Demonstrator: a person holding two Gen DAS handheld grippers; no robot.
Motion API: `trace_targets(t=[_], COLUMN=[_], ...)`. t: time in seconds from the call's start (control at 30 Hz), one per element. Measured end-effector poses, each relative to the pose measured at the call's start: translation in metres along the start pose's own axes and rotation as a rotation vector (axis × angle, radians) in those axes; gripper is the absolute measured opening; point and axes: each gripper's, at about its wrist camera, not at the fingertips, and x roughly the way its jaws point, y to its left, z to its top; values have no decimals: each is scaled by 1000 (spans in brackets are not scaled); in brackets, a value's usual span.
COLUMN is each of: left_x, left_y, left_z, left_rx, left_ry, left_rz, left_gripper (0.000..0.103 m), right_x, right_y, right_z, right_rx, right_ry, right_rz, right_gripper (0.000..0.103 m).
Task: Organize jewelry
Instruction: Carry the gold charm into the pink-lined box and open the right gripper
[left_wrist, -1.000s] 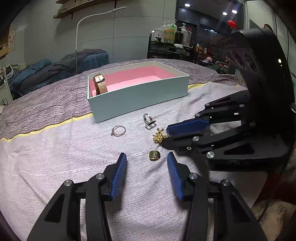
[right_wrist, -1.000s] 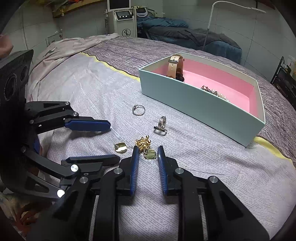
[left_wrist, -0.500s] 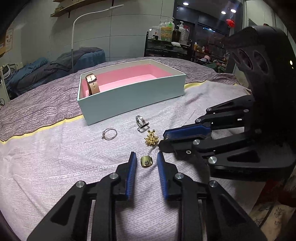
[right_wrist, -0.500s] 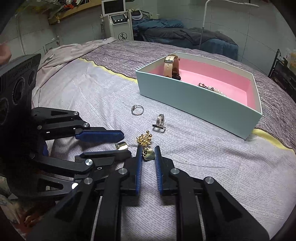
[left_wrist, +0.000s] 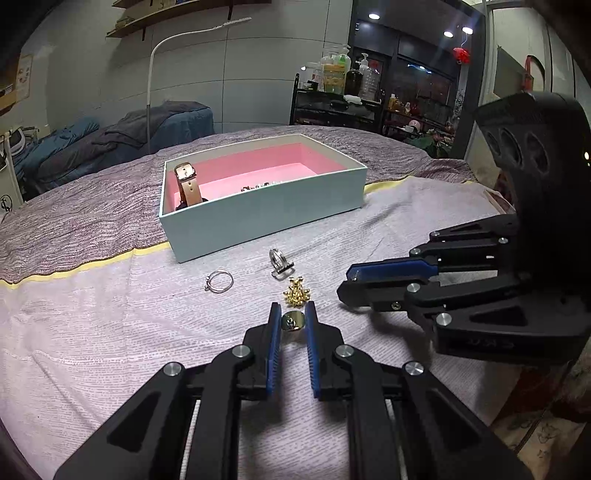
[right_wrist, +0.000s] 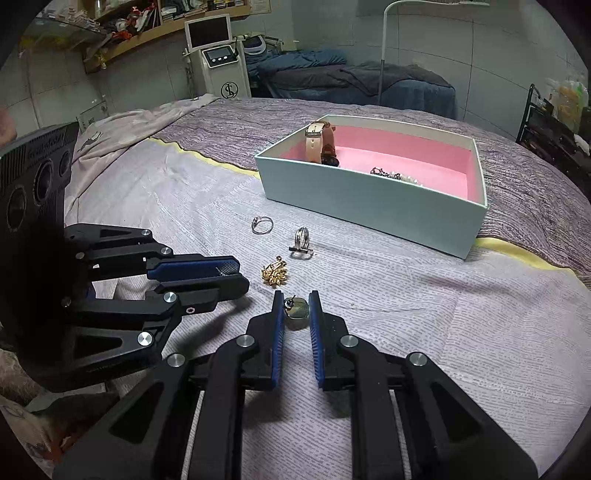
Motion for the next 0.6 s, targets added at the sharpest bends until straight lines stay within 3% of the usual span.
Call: trace_targets(t=[0.37, 0.6], left_x=[-15, 4], left_y=[14, 29], left_z=[51, 85], left_rx=[40, 43], left_ry=[-112, -131], left_rz=[56, 74], left_gripper=[12, 13], right_x=[-35, -32], right_y=[-20, -43], right_z=[36, 65], right_rx=[19, 44], right_ry=[-144, -177], right_rz=[-70, -123], right_gripper=[14, 14])
